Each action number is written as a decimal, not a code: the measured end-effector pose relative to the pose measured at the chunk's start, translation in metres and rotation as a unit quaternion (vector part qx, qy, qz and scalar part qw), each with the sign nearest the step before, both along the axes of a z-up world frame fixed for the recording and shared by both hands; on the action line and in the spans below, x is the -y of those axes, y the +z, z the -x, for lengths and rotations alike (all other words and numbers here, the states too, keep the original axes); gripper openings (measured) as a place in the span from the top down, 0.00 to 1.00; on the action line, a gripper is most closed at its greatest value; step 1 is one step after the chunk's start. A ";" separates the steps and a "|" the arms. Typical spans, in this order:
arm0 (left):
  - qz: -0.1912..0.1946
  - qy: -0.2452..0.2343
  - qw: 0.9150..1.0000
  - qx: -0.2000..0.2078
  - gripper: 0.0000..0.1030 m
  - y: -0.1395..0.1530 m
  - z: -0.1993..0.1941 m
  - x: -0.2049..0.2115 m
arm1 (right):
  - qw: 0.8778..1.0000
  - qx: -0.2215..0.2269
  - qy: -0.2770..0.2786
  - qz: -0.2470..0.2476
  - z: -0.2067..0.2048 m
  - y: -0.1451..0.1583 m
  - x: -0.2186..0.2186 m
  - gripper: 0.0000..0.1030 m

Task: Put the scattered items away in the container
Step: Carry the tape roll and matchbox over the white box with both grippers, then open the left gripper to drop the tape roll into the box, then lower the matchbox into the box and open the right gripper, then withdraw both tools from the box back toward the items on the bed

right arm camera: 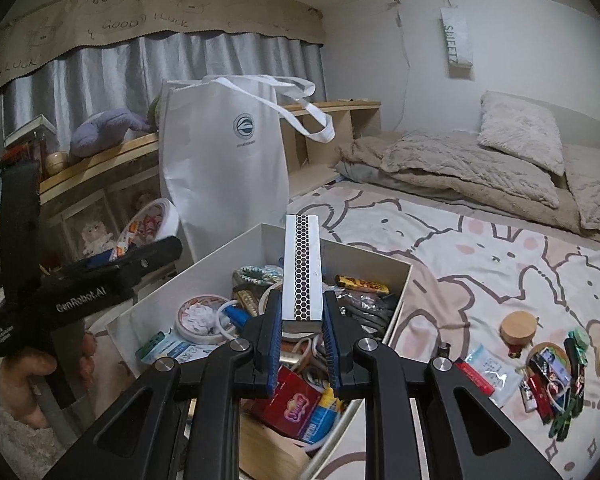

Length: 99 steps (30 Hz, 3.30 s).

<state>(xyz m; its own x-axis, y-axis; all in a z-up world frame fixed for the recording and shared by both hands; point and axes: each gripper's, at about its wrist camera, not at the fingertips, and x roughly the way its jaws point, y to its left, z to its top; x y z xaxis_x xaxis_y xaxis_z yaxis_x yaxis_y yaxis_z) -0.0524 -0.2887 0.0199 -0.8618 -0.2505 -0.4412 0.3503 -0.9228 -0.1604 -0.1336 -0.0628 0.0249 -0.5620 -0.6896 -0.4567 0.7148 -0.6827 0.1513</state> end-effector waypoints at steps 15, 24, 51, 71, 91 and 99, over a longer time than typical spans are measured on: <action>0.023 -0.014 0.996 0.088 0.08 -0.035 0.031 -0.008 | 0.999 0.016 0.015 -0.027 0.010 -0.011 0.027 0.81; -0.011 0.000 0.996 0.090 0.00 -0.039 0.029 0.007 | 0.999 0.027 0.013 -0.041 0.021 -0.019 0.036 0.81; -0.007 -0.003 0.998 0.070 0.00 -0.026 0.019 0.013 | 0.984 0.087 0.061 -0.143 0.050 -0.066 0.091 0.81; -0.003 -0.005 0.997 0.072 0.00 -0.026 0.019 0.010 | 0.984 0.043 0.032 -0.167 0.043 -0.056 0.080 0.04; 0.007 0.004 0.996 0.084 0.00 -0.025 0.020 0.010 | 0.990 0.048 0.010 -0.135 0.051 -0.054 0.062 0.00; 0.016 0.006 0.996 0.088 0.00 -0.025 0.021 0.008 | 0.991 0.047 0.007 -0.122 0.052 -0.047 0.055 0.00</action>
<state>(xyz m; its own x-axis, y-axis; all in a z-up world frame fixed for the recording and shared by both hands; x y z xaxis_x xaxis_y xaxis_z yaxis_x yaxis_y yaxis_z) -0.0734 -0.2969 -0.0047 -0.7689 -0.2765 -0.5765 0.3812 -0.9221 -0.0662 -0.1860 -0.1178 -0.0225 -0.5010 -0.5594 -0.6604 0.7147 -0.6978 0.0489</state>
